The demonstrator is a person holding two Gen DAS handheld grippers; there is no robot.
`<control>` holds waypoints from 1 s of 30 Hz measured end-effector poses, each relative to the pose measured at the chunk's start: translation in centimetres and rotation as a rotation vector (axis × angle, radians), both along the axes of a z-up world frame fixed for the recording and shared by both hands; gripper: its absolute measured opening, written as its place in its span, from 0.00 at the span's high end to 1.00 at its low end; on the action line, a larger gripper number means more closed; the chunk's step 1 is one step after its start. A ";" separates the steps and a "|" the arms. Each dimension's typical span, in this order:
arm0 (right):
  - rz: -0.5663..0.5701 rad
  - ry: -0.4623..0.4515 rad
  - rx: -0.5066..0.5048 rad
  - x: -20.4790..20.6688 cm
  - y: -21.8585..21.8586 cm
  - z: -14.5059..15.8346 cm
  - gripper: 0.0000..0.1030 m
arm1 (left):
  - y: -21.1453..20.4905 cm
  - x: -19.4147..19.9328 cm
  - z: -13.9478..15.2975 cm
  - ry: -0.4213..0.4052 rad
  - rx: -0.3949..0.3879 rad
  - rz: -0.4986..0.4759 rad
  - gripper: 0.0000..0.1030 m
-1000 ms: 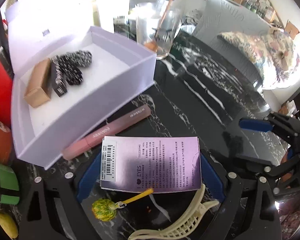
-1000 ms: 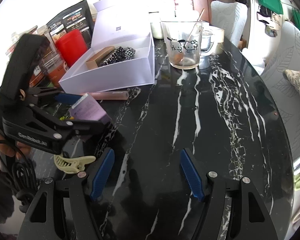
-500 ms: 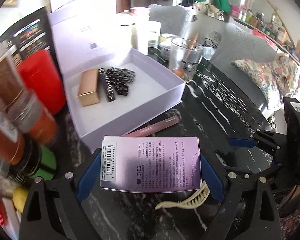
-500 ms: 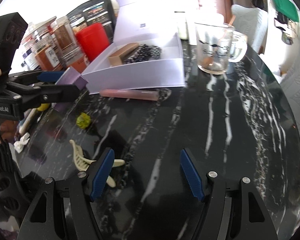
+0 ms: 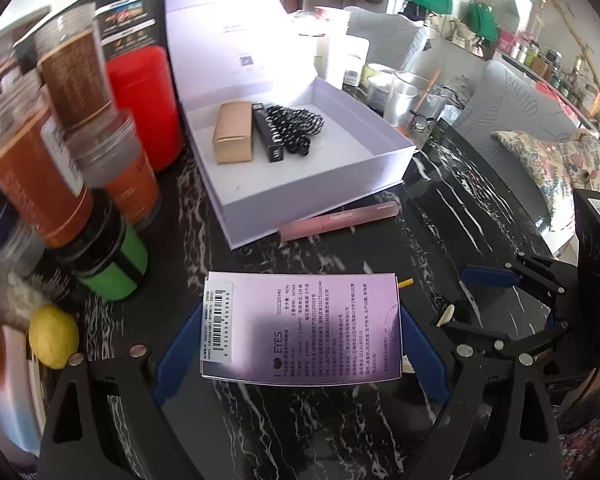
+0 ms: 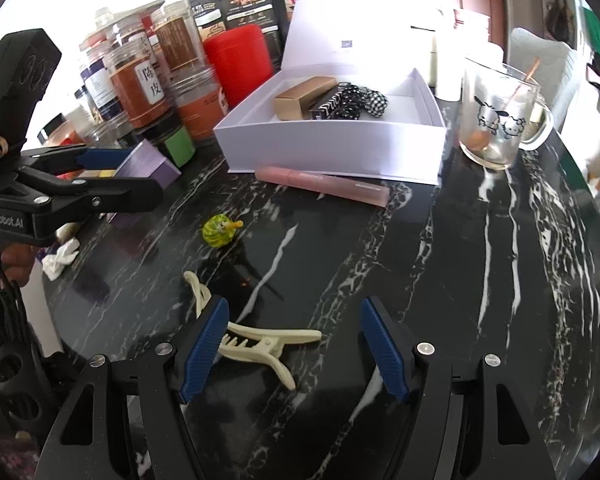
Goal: Organize rigid objects
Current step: 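Move the right tool toward the pink lipstick tube while the left tool holds the card box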
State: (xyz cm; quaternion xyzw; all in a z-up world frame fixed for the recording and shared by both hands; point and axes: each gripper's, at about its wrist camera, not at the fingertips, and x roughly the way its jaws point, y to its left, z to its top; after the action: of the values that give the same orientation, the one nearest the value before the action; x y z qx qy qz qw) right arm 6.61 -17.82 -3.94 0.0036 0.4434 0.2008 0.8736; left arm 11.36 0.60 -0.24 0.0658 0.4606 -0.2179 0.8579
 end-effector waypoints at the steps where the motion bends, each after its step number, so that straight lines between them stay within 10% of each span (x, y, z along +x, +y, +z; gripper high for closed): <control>1: -0.005 -0.001 -0.008 0.3 0.1 0.0 0.33 | 0.3 0.0 -0.1 0.005 -0.006 0.007 0.10; 30: 0.215 -0.070 -0.207 11.2 1.9 -1.3 0.33 | 1.1 3.3 -3.3 0.042 -0.062 0.139 0.10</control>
State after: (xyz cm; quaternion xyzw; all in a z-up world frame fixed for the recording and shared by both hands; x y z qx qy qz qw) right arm 17.77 -15.91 -5.26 -0.1408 0.4286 0.2464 0.8578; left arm 14.66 1.69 -3.51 0.0027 0.4752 -0.1734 0.8626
